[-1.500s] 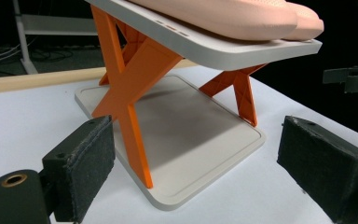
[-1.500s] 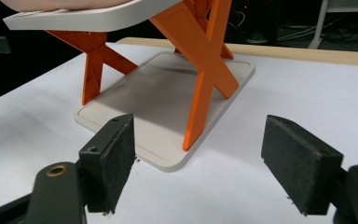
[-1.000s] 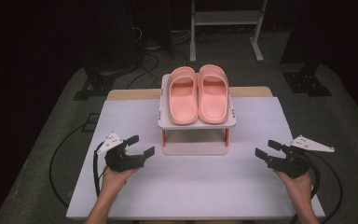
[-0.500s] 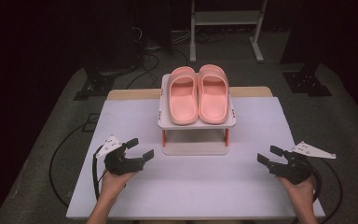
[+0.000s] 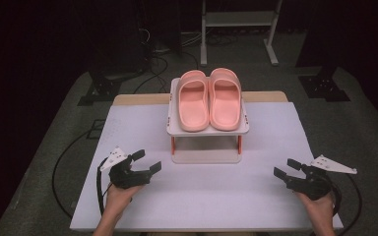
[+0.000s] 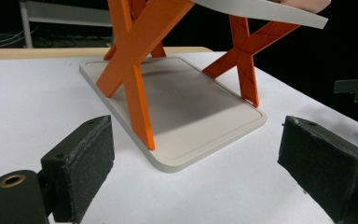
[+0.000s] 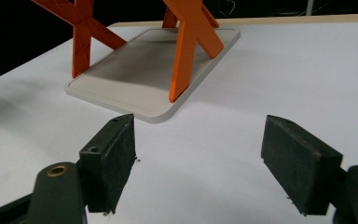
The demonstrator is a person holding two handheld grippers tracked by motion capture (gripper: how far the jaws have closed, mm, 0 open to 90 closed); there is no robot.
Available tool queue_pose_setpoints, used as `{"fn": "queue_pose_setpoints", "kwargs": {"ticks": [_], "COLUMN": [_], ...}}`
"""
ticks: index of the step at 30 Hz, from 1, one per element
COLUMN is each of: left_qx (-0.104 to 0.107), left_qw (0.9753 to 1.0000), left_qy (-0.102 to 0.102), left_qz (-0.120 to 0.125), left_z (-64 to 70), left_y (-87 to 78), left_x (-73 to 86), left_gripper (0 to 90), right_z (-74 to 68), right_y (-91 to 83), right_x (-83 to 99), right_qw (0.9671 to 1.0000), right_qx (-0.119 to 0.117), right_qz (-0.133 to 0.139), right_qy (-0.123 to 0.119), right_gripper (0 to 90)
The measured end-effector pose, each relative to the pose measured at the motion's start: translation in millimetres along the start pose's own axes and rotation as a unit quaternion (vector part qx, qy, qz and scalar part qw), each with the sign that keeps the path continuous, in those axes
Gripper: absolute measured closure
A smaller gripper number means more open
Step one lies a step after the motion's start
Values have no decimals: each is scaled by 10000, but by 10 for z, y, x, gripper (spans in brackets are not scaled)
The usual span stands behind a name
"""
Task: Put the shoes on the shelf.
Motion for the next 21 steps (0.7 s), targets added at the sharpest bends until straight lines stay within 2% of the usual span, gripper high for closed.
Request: {"fn": "queue_pose_setpoints", "kwargs": {"ticks": [14, 21], "left_qx": [-1, -40], "left_qw": [10000, 10000], "left_qy": [-33, -39], "left_qz": [-9, 41], "left_z": [24, 29], "left_y": [-43, -86], "left_x": [121, 206], "left_gripper": [101, 101], "right_z": [-33, -94], "right_y": [-57, -76], "right_x": [134, 244], "right_qw": [9999, 9991], "right_qx": [-42, -233], "right_qz": [162, 364], "right_qy": [-14, -37], "right_gripper": [239, 193]}}
Point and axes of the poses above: each handheld gripper's, and its own axes: y roughly forward along the jaws, x roughly out of its underside, z roughly to its right, the point moved 7 cm from there along y, roughly forward along the jaws, and after that the axes turned 1 degree about y, right-handed, at the moved point
